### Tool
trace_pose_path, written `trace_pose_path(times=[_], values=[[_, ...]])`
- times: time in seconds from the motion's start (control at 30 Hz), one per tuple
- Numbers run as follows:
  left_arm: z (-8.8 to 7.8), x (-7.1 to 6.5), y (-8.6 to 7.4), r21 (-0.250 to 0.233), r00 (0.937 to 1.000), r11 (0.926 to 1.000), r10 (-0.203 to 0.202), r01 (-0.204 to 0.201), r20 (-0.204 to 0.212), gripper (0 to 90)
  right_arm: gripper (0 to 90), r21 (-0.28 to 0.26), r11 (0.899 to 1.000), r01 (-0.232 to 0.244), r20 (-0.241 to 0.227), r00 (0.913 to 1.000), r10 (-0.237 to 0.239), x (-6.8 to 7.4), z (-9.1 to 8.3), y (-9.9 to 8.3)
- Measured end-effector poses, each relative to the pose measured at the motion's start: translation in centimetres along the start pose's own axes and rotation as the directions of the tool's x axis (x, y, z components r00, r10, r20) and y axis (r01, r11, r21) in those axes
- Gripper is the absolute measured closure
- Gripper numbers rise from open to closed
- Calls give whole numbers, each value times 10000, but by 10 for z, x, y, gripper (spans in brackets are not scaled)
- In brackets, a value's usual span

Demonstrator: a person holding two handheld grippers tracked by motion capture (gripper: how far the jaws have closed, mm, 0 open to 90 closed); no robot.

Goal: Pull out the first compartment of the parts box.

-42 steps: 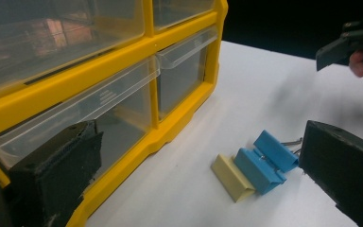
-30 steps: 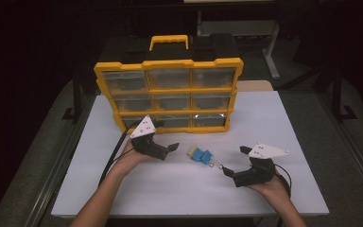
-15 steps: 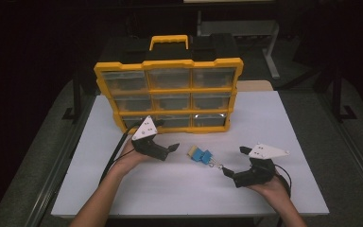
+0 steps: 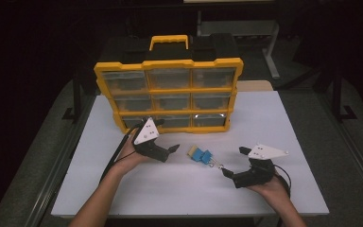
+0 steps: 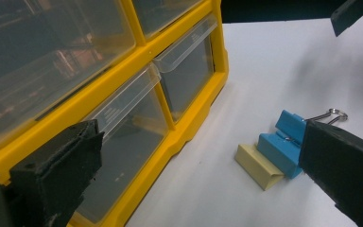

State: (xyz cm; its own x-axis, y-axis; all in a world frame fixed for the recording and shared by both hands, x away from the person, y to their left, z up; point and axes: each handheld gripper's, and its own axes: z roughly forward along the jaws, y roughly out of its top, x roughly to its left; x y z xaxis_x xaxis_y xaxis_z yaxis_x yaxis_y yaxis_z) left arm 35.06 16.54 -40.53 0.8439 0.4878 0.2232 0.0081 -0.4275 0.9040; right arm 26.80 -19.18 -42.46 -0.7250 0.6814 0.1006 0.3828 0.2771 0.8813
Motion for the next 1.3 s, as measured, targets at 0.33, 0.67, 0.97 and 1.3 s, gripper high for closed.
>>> trace_pose_path(times=[0.33,0.67,0.97,1.3], values=[[0,-2,0,138,9987,9987,494,-492,-141,0,0,-58,9999,-84,75,9999,84,1,0,0],[0,-4,1,162,9962,9964,831,-828,-253,0,0,329,9992,-204,56,9998,203,0,1,0],[1,-7,1,183,9923,9928,1189,-1183,-349,0,0,423,9987,-295,81,9995,292,-2,2,-2],[1,-10,2,277,9846,9857,1673,-1661,-500,0,0,641,9976,-261,164,9996,251,-5,4,-4]])
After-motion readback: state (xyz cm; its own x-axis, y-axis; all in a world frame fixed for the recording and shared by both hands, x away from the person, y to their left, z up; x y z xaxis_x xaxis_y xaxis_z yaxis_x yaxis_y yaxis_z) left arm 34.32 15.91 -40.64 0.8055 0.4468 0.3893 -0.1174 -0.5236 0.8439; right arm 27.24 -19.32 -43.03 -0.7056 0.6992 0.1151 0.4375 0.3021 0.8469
